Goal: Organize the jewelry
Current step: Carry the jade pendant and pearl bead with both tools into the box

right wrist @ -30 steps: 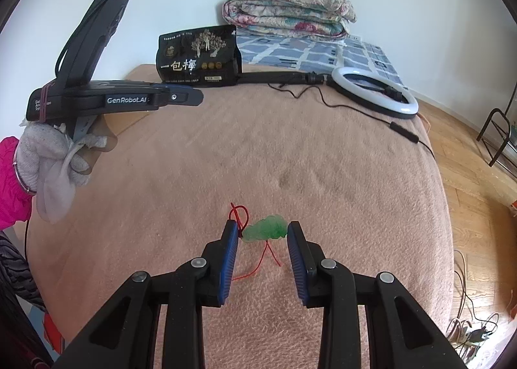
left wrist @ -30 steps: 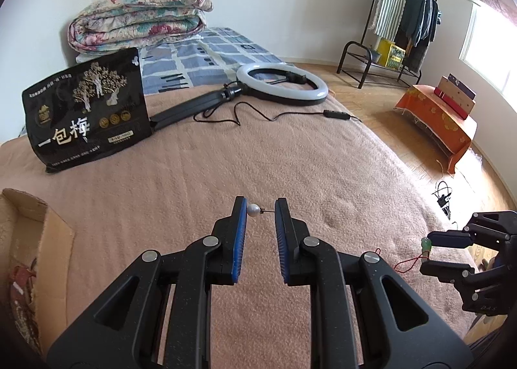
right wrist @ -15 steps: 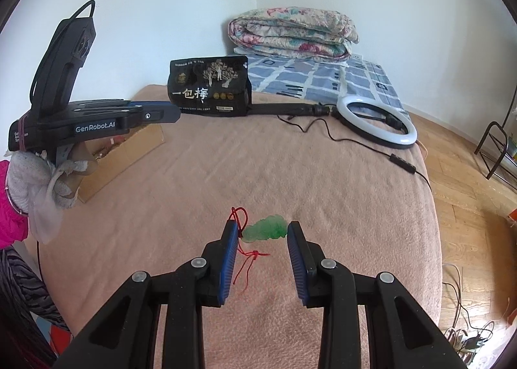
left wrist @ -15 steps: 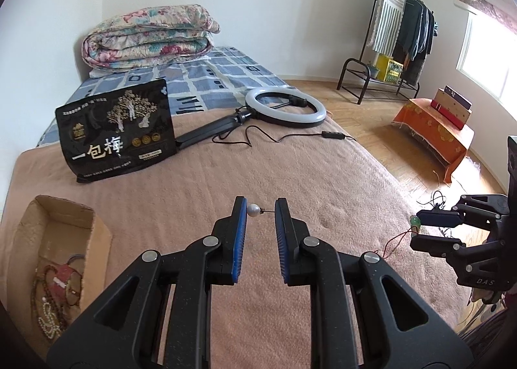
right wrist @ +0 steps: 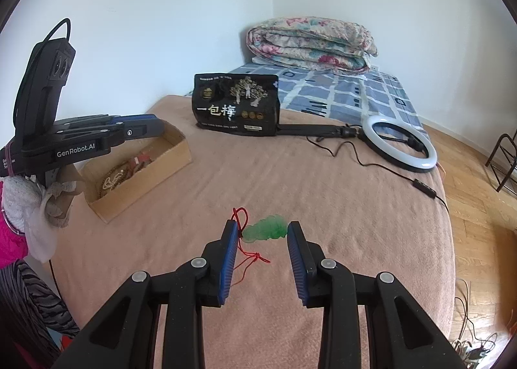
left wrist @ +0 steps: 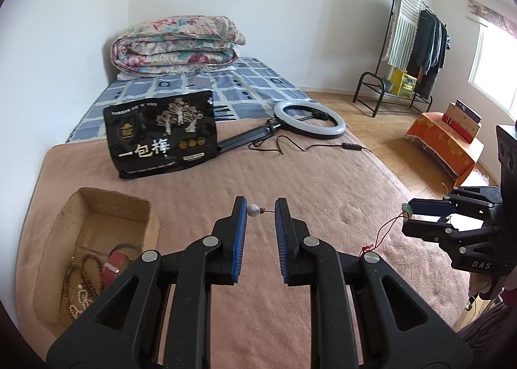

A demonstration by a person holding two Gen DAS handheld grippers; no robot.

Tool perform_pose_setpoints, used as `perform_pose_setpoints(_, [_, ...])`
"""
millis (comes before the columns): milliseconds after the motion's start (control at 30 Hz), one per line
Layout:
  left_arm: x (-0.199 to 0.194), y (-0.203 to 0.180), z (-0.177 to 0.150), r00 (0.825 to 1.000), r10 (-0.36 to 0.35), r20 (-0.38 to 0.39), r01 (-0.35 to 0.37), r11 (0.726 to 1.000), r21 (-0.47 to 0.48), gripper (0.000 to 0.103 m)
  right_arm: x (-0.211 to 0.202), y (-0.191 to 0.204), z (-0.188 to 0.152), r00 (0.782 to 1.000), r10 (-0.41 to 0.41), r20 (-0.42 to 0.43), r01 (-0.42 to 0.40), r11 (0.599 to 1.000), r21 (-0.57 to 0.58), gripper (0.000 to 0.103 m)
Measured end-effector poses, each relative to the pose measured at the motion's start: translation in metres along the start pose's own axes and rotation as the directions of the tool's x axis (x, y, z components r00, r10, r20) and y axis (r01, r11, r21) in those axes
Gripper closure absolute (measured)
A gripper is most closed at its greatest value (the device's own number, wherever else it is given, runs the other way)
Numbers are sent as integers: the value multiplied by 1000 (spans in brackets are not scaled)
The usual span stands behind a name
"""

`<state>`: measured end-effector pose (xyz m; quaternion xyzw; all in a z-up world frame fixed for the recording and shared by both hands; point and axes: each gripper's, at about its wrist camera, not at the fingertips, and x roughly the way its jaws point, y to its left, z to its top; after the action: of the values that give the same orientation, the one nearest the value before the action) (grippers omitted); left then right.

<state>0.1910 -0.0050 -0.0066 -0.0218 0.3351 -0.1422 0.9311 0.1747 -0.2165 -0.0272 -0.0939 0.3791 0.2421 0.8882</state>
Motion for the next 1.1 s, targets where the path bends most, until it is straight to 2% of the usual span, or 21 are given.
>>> perform_pose_setpoints(533, [-47,72,-13,995,96,35,-94,993,-68,87,26,58,48,996,81,20,-81,996,-30,72])
perform_pose_setpoints(1100, [-74,159,-45,976,216,13,-211,963,-170,87,62,123,99,984,172,48,-168,983,-79,72])
